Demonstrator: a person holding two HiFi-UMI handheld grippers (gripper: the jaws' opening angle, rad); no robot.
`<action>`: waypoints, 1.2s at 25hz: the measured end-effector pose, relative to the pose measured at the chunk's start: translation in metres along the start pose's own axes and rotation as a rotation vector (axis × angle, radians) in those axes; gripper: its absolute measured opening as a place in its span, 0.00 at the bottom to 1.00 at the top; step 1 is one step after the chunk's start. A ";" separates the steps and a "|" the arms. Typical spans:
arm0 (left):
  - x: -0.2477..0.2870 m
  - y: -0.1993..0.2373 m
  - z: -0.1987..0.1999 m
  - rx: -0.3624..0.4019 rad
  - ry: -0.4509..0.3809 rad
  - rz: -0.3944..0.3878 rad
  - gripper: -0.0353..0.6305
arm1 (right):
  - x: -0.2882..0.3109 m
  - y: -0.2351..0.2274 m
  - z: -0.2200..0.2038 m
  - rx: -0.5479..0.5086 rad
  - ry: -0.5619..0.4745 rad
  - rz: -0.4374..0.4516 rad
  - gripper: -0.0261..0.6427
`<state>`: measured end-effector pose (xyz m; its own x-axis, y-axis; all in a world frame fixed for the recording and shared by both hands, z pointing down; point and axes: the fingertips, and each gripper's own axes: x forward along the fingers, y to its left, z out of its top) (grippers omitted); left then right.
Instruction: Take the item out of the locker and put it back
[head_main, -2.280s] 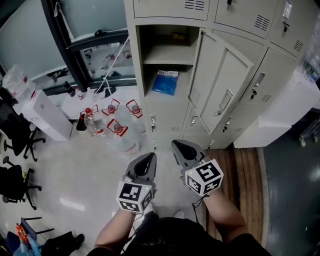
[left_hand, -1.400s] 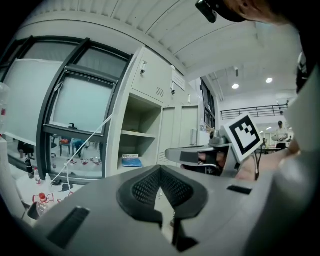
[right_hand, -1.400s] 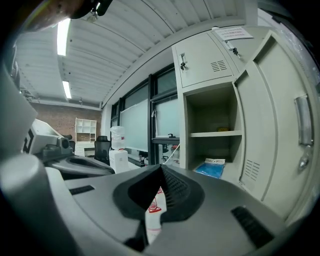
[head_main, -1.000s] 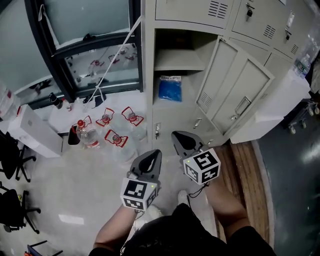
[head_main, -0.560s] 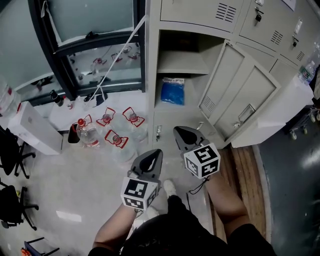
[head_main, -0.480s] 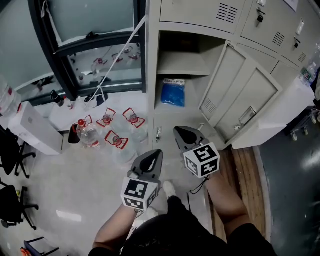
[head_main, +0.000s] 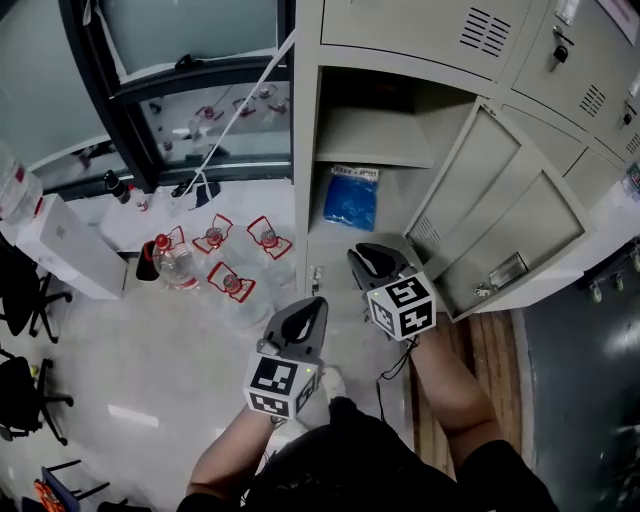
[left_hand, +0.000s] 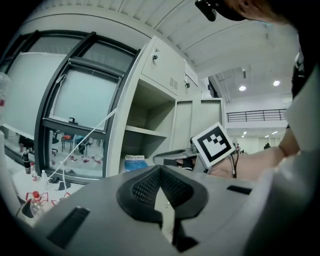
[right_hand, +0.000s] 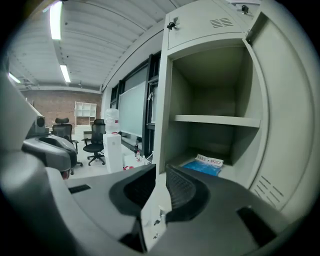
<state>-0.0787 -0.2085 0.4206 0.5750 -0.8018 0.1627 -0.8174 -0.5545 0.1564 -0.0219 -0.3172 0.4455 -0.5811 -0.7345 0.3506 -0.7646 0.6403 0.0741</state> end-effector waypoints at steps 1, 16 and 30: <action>0.005 0.002 -0.001 -0.003 0.003 0.003 0.06 | 0.006 -0.006 -0.002 -0.010 0.007 -0.004 0.14; 0.055 0.026 -0.009 -0.035 0.027 0.014 0.06 | 0.092 -0.065 -0.044 -0.301 0.264 -0.053 0.26; 0.063 0.055 -0.017 -0.064 0.046 0.061 0.06 | 0.136 -0.067 -0.062 -0.362 0.345 0.015 0.33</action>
<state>-0.0863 -0.2857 0.4562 0.5267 -0.8217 0.2177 -0.8477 -0.4885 0.2068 -0.0322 -0.4463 0.5464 -0.4186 -0.6466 0.6378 -0.5757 0.7320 0.3642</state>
